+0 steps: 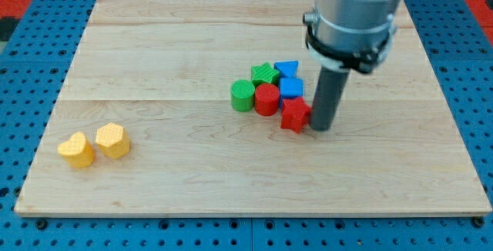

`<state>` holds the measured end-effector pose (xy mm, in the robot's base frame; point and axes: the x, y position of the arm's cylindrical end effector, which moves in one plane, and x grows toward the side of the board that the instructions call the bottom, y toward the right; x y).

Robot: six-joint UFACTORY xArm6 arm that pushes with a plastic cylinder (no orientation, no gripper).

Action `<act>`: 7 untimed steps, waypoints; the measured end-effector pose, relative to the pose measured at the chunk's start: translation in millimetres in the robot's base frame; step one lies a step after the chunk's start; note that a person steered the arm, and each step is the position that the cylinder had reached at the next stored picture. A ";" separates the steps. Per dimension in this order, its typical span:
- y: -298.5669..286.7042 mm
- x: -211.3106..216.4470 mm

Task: Push the yellow heart into the yellow hexagon

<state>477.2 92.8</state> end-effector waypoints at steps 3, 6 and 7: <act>-107.0 100.6; -359.8 73.5; -327.8 68.3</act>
<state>545.5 -235.0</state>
